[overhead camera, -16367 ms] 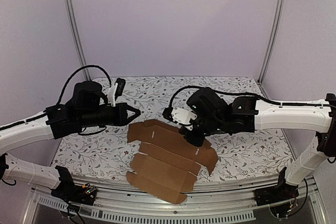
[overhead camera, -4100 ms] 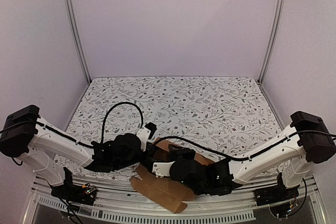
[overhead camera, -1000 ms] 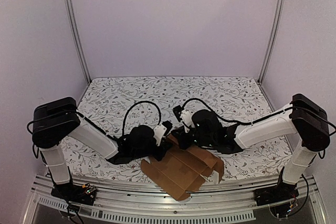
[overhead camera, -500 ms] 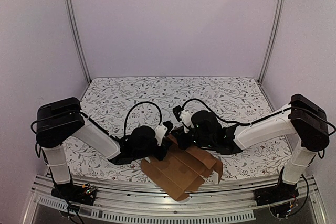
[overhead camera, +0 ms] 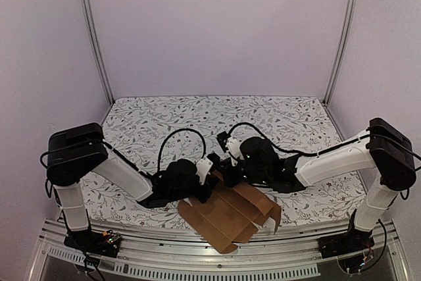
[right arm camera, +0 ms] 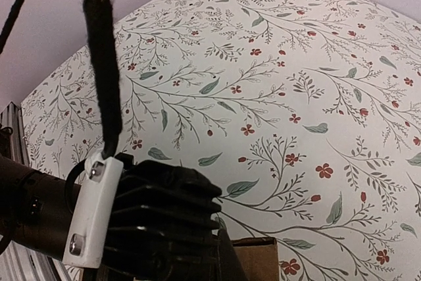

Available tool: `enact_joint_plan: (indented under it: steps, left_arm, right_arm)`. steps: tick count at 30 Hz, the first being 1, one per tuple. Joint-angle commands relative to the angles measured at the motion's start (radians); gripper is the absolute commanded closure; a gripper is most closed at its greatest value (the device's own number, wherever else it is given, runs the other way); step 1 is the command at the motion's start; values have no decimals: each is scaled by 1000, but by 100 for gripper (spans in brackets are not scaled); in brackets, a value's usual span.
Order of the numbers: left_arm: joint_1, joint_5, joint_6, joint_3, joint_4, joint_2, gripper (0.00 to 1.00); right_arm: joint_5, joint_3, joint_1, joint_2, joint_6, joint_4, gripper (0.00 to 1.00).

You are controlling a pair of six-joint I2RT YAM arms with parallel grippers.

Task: Fold the paper box

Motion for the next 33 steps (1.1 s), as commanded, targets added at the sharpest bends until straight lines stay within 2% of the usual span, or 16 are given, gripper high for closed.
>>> enact_joint_plan:
  steps: [1,7,15,19,21,26,30,33]
  left_arm:
    - [-12,-3,13,14,-9,17,100]
    - [-13,-2,4,11,-7,23,99]
    - [-14,0,-14,-3,14,31,78]
    - [-14,-6,-17,-4,16,28,76]
    - [-14,-5,-17,-3,16,25,80]
    - [-14,-19,-18,13,-12,17,99]
    - [-17,-52,-19,28,-56,16,100]
    - [-17,-86,-28,27,-76,5,100]
  right_arm:
    - [-3,23,6,1,9,-12,100]
    - [47,-8,34,69,12,-12,100]
    - [101,-58,73,61,14,-25,100]
    - [107,-72,76,55,22,-24,100]
    - [110,-71,77,49,25,-24,100]
    - [111,-56,76,31,23,-26,100]
    - [110,-40,75,-10,15,-38,100]
    - [123,-33,76,-46,6,-64,96]
